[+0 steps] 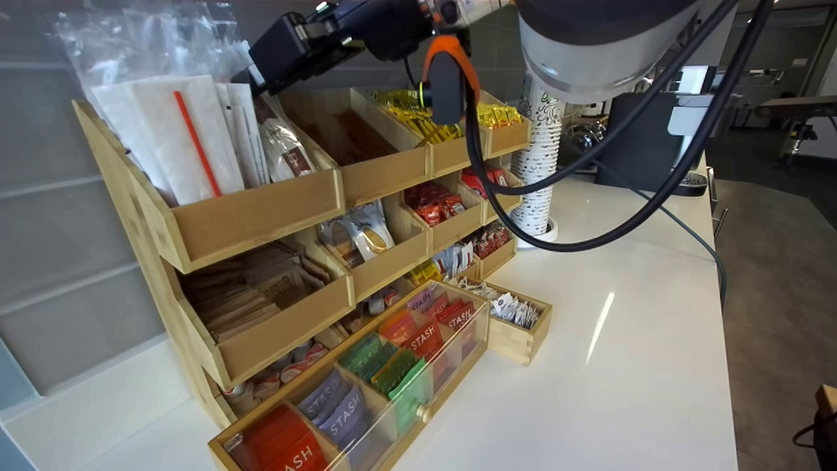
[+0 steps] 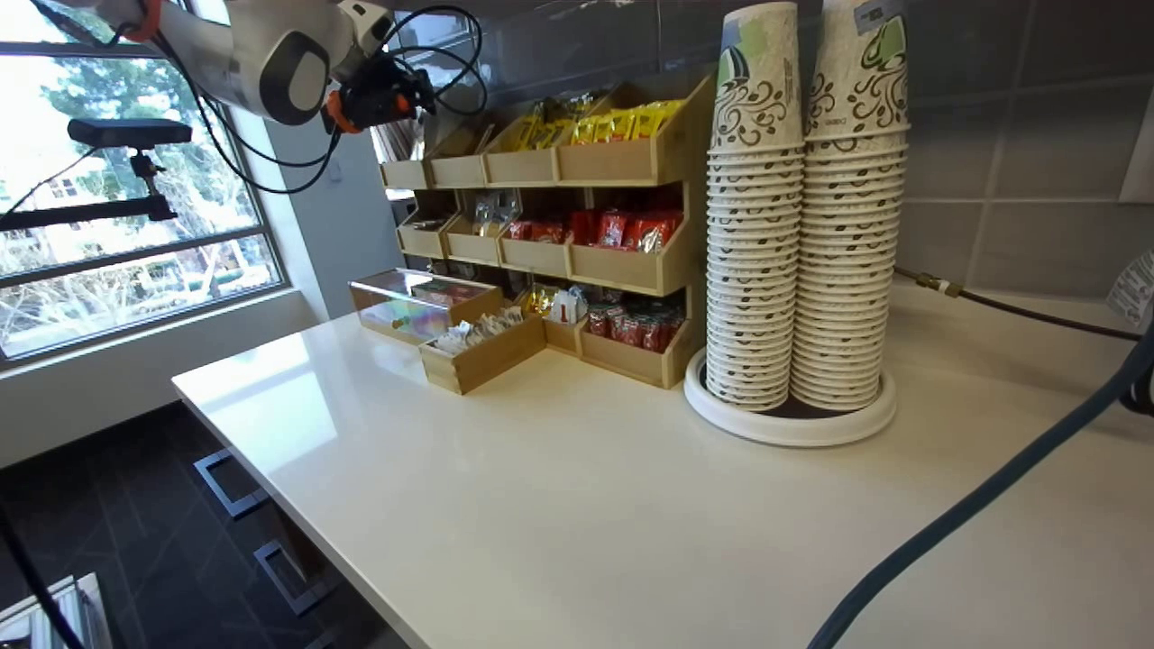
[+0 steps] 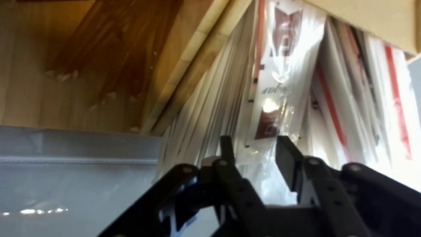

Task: Pick up one packet of the white item on the top shelf in the first box to the far right

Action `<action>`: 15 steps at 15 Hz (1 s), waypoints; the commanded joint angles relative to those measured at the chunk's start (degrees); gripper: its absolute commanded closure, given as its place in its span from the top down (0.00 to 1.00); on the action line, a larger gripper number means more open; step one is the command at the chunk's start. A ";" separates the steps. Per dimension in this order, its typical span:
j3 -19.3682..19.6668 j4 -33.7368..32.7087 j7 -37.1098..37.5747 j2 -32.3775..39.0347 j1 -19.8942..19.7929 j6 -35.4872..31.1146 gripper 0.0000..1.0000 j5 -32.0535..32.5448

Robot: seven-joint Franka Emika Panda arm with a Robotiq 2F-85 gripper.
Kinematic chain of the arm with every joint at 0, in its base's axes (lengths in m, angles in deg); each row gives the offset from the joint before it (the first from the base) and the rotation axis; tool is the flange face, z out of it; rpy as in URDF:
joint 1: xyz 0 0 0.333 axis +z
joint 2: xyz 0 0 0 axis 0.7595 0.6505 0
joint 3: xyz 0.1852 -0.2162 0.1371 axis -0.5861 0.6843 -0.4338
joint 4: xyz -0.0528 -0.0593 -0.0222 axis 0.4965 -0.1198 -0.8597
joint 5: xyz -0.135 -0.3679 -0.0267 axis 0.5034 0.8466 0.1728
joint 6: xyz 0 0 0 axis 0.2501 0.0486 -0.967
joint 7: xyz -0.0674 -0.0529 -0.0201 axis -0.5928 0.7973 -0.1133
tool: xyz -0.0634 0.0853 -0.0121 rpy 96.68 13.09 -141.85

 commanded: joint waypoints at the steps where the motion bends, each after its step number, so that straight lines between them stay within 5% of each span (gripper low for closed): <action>1: -0.97 -2.09 -1.27 1.61 -0.96 -1.19 0.10 0.06; 3: -0.99 -2.34 -1.31 1.69 -1.05 -1.19 0.00 0.07; 10: -2.95 -1.86 -2.19 -0.05 -2.43 -1.28 0.00 -0.78; 15: -7.27 -0.30 -2.65 -3.12 -7.09 -2.36 0.00 -2.19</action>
